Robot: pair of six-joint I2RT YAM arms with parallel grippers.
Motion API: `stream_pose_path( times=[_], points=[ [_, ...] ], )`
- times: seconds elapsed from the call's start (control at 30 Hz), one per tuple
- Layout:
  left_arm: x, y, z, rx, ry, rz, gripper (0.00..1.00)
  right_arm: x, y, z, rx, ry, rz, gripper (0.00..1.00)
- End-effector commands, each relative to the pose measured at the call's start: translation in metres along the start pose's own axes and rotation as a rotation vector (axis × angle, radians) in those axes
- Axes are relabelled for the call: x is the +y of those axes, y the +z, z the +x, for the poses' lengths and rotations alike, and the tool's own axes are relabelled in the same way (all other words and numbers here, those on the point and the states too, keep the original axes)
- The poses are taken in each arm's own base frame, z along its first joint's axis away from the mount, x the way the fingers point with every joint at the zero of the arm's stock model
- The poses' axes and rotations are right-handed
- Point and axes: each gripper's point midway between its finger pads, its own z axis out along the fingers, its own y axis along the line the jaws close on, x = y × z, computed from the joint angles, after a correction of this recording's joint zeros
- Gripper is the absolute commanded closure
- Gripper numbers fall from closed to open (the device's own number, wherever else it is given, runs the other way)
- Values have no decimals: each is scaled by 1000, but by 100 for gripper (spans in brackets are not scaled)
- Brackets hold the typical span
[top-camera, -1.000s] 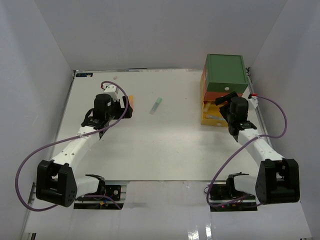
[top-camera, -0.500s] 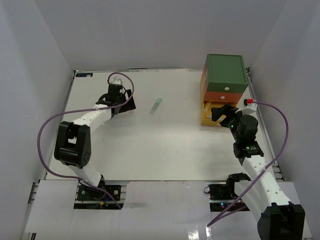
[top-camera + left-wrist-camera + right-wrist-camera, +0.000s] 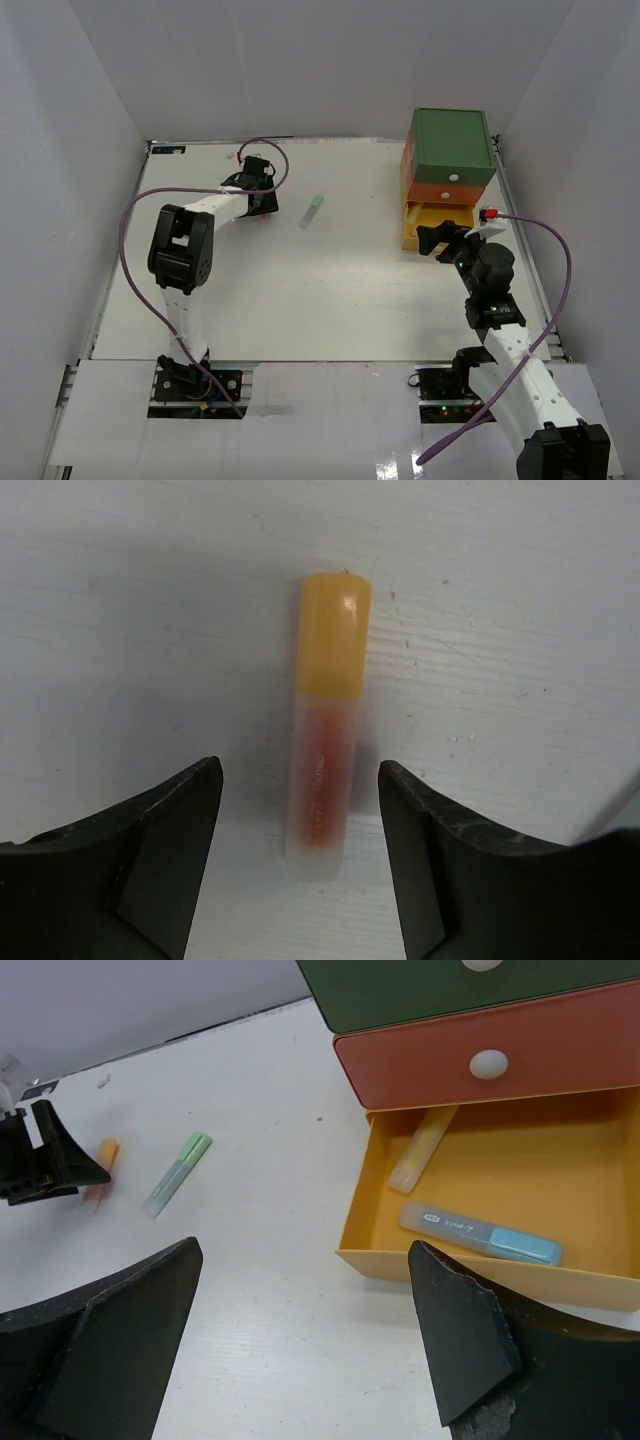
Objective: Sort the stationery into containers
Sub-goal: Pick up the pen from the center of the board.
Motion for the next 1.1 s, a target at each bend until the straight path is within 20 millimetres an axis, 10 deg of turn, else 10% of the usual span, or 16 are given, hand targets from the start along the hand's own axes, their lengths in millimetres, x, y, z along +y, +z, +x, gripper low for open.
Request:
stream_pose_path(
  times=[0.0, 0.57, 1.07],
  points=[
    [-7, -7, -14, -36, 40, -16, 27, 9, -1, -13, -54, -38, -42, 10],
    [-23, -20, 36, 42, 143, 42, 83, 27, 5, 8, 120, -63, -138, 10],
    [-114, -196, 61, -243, 624, 606, 84, 121, 1, 26, 382, 13, -459, 7]
  ],
)
